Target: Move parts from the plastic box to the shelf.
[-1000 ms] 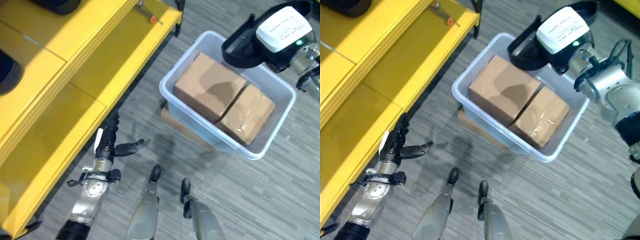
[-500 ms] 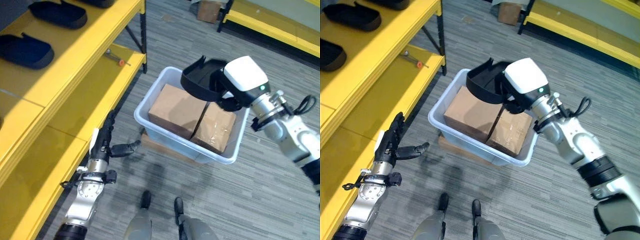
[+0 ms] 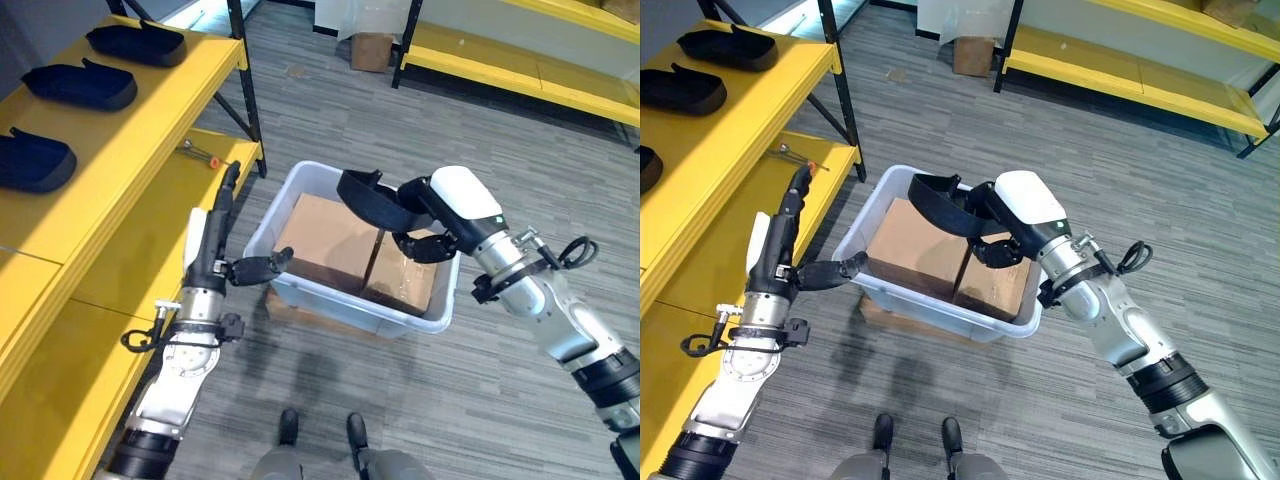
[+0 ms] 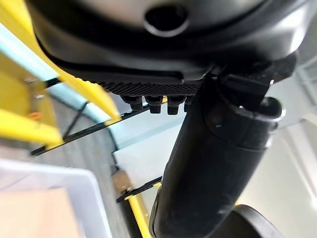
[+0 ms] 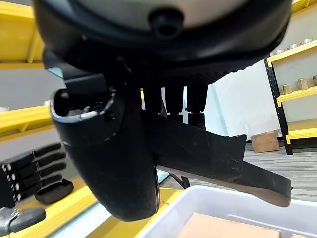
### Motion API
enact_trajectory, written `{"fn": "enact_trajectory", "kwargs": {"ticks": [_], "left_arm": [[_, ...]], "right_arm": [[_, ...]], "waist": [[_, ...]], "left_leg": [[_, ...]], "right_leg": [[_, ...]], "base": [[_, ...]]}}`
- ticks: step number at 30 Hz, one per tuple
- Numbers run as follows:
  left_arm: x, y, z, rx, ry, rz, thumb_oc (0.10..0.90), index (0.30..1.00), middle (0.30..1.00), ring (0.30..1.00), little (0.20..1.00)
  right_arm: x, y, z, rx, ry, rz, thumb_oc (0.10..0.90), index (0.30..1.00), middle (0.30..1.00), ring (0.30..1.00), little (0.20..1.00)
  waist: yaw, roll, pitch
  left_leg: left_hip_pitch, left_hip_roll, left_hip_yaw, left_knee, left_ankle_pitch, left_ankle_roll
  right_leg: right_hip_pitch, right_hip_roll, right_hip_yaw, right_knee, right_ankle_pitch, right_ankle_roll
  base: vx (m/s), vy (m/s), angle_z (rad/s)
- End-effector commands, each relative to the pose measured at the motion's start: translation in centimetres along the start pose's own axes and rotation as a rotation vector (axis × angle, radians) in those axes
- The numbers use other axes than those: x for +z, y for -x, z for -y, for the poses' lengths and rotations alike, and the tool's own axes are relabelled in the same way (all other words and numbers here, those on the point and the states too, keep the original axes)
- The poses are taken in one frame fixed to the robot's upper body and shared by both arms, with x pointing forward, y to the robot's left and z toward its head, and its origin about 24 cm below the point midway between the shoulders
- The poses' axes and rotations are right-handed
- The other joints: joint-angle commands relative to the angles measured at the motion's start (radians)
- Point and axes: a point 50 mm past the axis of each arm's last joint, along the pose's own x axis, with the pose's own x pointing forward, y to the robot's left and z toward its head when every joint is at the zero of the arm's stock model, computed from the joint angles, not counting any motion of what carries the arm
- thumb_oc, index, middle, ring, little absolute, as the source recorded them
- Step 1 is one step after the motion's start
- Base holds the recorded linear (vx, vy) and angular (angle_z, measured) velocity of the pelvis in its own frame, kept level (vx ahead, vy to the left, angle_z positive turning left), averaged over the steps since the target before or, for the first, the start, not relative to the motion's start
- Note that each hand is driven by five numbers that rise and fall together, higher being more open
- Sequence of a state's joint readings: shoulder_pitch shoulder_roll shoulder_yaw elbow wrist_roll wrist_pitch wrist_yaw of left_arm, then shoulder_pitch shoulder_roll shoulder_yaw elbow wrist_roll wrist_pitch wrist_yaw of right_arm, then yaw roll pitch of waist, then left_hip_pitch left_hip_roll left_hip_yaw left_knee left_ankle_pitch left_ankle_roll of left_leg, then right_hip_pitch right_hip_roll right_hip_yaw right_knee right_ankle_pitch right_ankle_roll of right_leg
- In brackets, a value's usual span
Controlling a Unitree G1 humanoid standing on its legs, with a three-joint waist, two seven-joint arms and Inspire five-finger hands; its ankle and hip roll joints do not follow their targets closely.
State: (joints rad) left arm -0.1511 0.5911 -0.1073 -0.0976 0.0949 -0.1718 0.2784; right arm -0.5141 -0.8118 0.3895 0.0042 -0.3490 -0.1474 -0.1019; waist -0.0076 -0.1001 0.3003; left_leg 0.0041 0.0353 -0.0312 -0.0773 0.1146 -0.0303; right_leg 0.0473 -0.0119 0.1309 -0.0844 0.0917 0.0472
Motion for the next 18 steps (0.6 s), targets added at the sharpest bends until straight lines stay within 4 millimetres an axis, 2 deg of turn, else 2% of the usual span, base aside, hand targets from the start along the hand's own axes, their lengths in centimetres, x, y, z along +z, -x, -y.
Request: {"fn": "enact_trajectory", "kwargs": {"ticks": [1,5,8,18], "left_arm": [[1.4,0.6,0.7,-0.010,-0.054,0.147,0.900,1.000,1.000,1.000,1.000],[2.8,-0.2,0.8,-0.037,-0.133,0.253,0.900,1.000,1.000,1.000,1.000],[4.7,-1.1,1.4,-0.085,-0.228,0.391,0.900,1.000,1.000,1.000,1.000],[7.5,-2.2,3.0,-0.217,-0.375,0.624,0.900,1.000,1.000,1.000,1.000]], "right_arm": [[1.5,-0.8,0.9,-0.118,-0.087,0.090,0.400,0.300,0.300,0.300,0.300],[2.1,-1.1,1.0,-0.114,-0.086,0.124,0.400,0.300,0.300,0.300,0.300],[2.6,-1.4,0.8,-0.098,-0.092,0.154,0.400,0.300,0.300,0.300,0.300],[3.8,-2.3,1.1,-0.074,-0.088,0.225,0.400,0.300,0.300,0.300,0.300]], "waist": [[-0.002,-0.017,-0.314],[-0.010,-0.013,-0.323],[-0.020,-0.009,-0.329],[-0.039,0.000,-0.337]], "left_leg": [[-0.009,0.084,0.015,0.028,-0.042,-0.035],[0.000,0.085,0.018,0.022,-0.043,-0.038],[0.005,0.085,0.018,0.016,-0.043,-0.039],[0.011,0.087,0.027,0.010,-0.044,-0.043]], "right_leg": [[-0.054,-0.066,-0.016,0.054,-0.009,0.101],[-0.048,-0.068,-0.016,0.054,-0.012,0.102],[-0.044,-0.070,-0.017,0.053,-0.016,0.104],[-0.046,-0.072,-0.012,0.051,-0.016,0.109]], "base": [[0.00,0.000,0.00],[0.00,0.000,0.00],[0.00,0.000,0.00],[0.00,0.000,0.00]]}}
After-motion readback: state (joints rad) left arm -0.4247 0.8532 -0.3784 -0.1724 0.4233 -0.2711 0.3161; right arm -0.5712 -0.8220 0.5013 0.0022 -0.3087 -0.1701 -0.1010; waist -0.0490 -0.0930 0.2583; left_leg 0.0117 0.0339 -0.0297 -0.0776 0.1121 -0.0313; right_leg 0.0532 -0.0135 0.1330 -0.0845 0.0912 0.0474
